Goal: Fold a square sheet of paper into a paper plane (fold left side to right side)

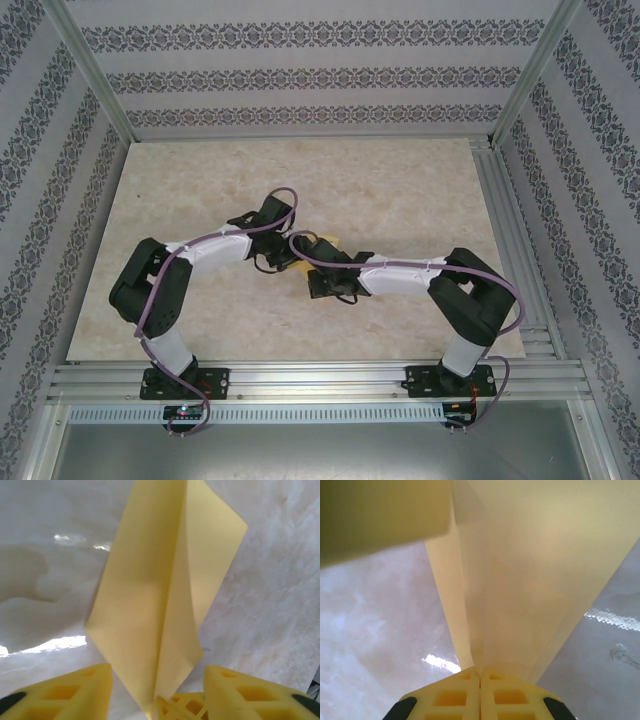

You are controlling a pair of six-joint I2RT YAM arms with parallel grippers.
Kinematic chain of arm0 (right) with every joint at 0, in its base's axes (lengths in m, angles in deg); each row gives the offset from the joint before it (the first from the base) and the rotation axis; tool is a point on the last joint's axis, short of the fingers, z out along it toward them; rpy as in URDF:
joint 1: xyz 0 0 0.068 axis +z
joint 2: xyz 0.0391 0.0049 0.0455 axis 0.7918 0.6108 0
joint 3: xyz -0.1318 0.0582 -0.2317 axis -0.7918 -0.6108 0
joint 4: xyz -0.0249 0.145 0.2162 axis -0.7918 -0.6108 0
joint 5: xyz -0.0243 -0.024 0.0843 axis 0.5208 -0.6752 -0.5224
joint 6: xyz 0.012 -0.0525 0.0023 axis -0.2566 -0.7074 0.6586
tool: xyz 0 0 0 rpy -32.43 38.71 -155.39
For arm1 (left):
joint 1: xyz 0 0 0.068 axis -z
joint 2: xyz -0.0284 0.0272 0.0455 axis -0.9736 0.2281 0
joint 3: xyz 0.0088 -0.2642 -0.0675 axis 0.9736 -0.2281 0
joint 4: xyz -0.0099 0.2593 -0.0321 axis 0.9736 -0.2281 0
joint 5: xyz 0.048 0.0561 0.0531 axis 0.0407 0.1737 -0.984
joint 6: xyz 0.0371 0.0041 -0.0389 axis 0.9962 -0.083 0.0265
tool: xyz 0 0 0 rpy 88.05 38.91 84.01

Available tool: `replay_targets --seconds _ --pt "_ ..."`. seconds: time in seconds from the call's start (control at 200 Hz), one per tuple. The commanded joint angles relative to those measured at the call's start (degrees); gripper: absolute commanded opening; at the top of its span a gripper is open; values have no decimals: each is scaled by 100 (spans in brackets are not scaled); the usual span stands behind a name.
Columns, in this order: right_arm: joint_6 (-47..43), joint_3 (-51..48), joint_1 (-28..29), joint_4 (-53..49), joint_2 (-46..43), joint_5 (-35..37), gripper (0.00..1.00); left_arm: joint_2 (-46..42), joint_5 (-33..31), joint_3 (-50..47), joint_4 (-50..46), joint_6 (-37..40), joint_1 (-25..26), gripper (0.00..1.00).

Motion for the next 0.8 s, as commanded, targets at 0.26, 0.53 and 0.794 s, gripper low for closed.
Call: replay_targets --seconds 0.26,0.53,0.794 --pt "28 -254 -70 134 -105 -223 8 -988 -44 -245 62 209 -525 74" --pt "36 -246 -83 185 -111 -261 9 -1073 419 -993 998 -241 -575 45" --pt "48 -290 -120 207 -163 -296 11 -331 760 -907 1723 -553 -288 31"
